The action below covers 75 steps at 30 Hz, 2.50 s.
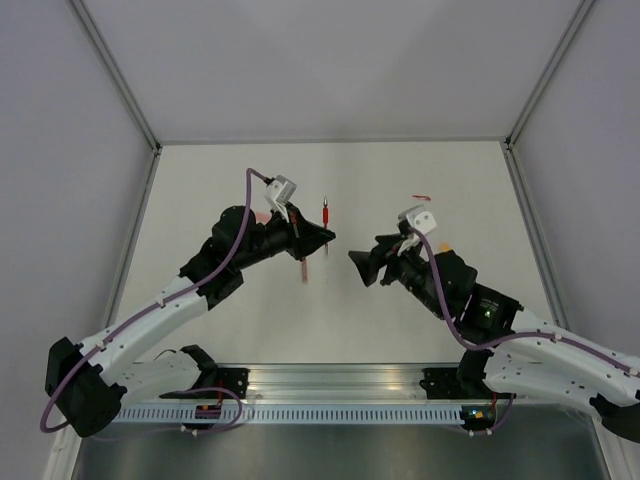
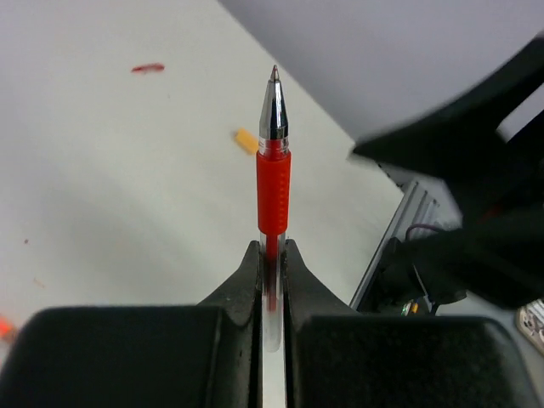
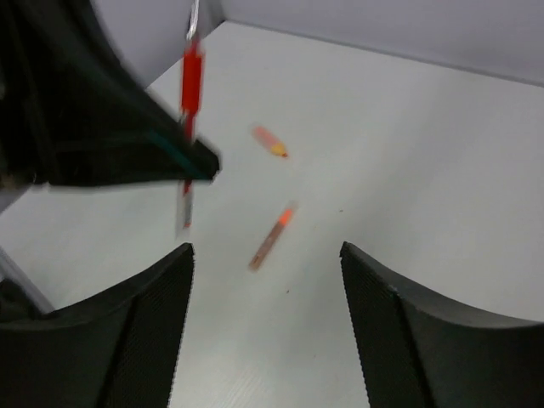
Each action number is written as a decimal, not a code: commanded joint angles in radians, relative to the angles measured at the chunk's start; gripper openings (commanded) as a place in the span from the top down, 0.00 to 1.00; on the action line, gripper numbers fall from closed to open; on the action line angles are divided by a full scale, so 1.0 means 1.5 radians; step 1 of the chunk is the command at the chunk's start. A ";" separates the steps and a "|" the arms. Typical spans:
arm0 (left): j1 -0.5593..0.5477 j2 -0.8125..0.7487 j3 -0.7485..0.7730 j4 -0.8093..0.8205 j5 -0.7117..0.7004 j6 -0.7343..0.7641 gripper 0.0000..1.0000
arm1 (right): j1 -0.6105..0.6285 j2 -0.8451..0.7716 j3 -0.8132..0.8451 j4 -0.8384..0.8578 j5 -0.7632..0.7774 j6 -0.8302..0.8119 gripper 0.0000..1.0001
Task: Insert the pens into the pen caps
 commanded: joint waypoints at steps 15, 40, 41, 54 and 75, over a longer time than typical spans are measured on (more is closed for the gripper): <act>-0.001 0.108 -0.163 0.094 0.056 -0.013 0.98 | -0.448 0.506 0.495 -0.407 0.260 0.614 0.26; -0.002 0.085 -0.161 0.090 0.076 -0.020 0.98 | -0.657 0.935 0.707 -0.428 -0.044 0.732 0.61; -0.002 0.086 -0.161 0.089 0.076 -0.020 0.98 | -0.661 0.935 0.704 -0.412 -0.053 0.716 0.62; -0.001 0.090 -0.160 0.083 0.077 -0.016 0.98 | -0.696 0.895 0.476 0.139 -0.345 0.416 0.68; -0.002 0.109 -0.154 0.083 0.078 -0.010 0.98 | -0.788 0.977 0.446 0.278 -0.528 0.353 0.68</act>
